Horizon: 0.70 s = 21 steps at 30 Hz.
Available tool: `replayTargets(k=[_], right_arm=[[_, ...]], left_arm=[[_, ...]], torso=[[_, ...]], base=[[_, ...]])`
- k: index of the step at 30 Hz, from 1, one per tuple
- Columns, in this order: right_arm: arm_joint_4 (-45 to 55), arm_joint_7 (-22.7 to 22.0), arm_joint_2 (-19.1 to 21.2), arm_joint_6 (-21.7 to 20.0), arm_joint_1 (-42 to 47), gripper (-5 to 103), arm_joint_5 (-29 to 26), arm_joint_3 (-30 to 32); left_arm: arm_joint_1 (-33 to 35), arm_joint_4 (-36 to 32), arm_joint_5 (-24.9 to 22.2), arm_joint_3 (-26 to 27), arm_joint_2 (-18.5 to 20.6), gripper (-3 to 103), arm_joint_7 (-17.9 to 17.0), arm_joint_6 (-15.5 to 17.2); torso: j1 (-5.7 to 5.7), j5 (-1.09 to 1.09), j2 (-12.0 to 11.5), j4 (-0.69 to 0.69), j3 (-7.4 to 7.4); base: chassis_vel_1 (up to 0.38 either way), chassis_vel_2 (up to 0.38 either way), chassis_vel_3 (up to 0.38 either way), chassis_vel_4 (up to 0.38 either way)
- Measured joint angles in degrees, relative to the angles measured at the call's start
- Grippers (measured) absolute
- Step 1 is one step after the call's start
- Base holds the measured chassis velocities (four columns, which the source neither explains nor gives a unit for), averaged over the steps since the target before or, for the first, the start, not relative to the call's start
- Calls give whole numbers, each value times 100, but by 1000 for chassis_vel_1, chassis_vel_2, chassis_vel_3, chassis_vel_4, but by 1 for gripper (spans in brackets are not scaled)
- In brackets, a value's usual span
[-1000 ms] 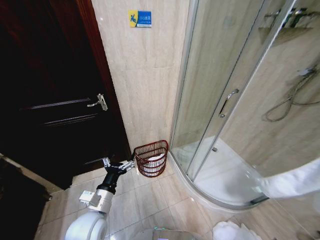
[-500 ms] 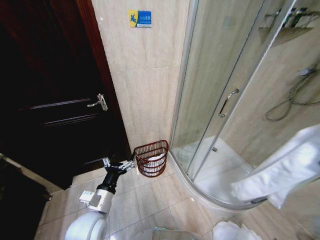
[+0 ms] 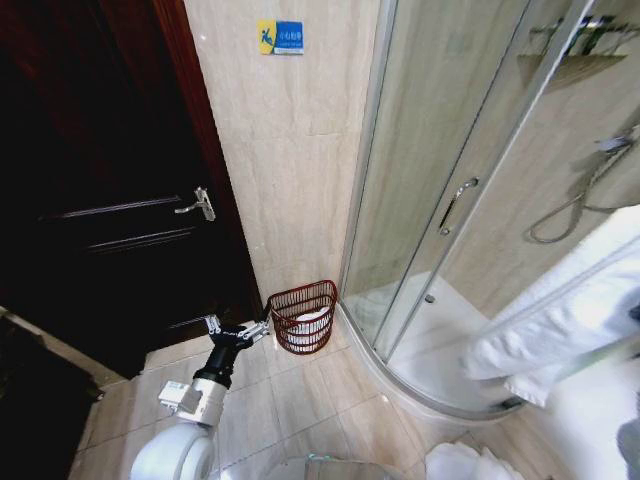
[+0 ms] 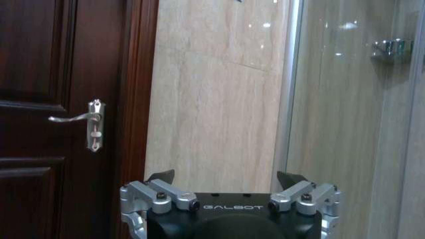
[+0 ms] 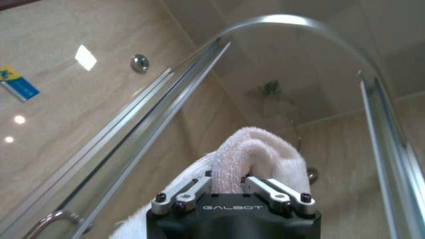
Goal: Discard the used towel into the hamper.
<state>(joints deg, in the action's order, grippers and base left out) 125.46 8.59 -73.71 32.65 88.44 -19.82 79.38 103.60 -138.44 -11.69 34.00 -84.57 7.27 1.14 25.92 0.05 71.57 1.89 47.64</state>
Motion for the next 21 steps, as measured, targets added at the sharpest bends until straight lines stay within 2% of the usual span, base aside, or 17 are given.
replayTargets(k=[3, 6, 10, 15, 17, 21], right_arm=[[135, -67, 69, -93, 15, 10, -174, 195], [242, -160, 97, -171, 35, 10, -281, 309], [438, -336, 140, -275, 59, 10, -427, 464], [1023, -687, 326, -857, 115, 10, -943, 791], [1084, -727, 341, -920, 118, 10, -1004, 806], [1450, -934, 375, -1394, 162, 10, -1410, 864]], left_arm=[[0, 0, 0, 0, 0, 100, 0, 0], [0, 0, 0, 0, 0, 100, 0, 0], [0, 0, 0, 0, 0, 100, 0, 0], [0, 0, 0, 0, 0, 100, 0, 0], [0, 0, 0, 0, 0, 100, 0, 0], [0, 0, 0, 0, 0, 100, 0, 0]], torso=[[-1, -11, 1, 1, -1], [0, -2, 0, 1, 0], [0, -5, 0, 0, -1], [0, -7, 1, 0, -1], [0, -7, 1, 0, -1], [0, -5, 1, 1, -1]], base=[[0, 0, 0, 0], [0, 0, 0, 0], [0, 0, 0, 0], [0, 0, 0, 0], [0, 0, 0, 0], [0, 0, 0, 0]])
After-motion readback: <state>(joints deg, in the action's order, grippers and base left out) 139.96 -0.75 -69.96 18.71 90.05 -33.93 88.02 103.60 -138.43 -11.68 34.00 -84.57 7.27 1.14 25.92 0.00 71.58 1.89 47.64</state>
